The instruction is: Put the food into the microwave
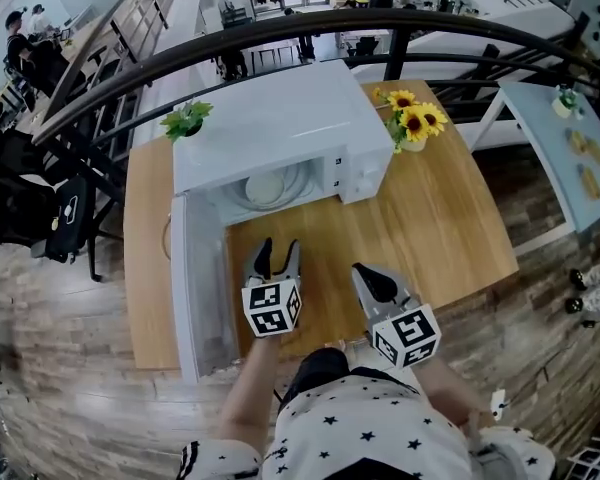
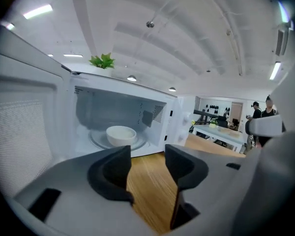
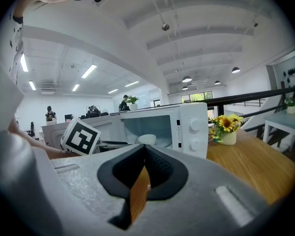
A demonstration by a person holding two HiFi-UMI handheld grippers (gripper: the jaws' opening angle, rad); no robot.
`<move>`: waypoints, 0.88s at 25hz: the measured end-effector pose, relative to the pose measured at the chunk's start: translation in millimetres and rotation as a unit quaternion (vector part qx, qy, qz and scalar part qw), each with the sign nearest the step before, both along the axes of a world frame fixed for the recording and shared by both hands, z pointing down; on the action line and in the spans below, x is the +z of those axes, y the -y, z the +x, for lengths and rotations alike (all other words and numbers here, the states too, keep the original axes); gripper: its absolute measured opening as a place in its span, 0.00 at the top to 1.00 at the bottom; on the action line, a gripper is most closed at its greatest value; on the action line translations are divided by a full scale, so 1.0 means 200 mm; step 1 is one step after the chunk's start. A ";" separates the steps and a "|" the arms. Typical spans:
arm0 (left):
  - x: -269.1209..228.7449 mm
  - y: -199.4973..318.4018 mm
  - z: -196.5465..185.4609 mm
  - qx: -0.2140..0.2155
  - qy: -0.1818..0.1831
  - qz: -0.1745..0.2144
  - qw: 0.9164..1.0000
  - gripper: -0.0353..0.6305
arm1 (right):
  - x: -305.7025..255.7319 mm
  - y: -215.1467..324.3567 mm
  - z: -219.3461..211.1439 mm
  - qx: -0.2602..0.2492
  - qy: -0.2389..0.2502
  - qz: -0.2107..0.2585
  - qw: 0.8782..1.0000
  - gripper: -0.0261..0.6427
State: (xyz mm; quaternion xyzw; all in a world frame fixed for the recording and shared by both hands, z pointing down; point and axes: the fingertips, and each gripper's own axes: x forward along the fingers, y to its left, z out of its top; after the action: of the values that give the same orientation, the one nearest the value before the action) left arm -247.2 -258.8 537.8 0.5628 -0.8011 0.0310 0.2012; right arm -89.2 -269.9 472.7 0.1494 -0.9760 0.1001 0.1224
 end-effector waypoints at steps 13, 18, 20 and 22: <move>-0.14 -0.48 0.37 0.011 0.010 0.032 0.999 0.92 | -0.05 -0.33 0.21 0.009 0.019 0.015 1.000 0.95; -0.20 -0.69 0.51 0.014 0.004 0.048 0.999 0.93 | -0.05 -0.50 0.31 0.011 0.025 0.019 0.999 0.95; -0.21 -0.77 0.57 0.017 0.003 0.049 0.999 0.93 | -0.06 -0.57 0.36 0.012 0.027 0.022 0.999 0.95; -0.22 -0.84 0.63 0.020 0.001 0.050 0.999 0.93 | -0.07 -0.64 0.40 0.013 0.029 0.024 0.999 0.95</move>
State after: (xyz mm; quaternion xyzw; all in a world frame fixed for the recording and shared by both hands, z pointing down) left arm -121.2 -90.7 493.4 0.5884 -0.7902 -0.0046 0.1711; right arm -9.0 -142.8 459.2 0.1621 -0.9793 0.0827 0.0890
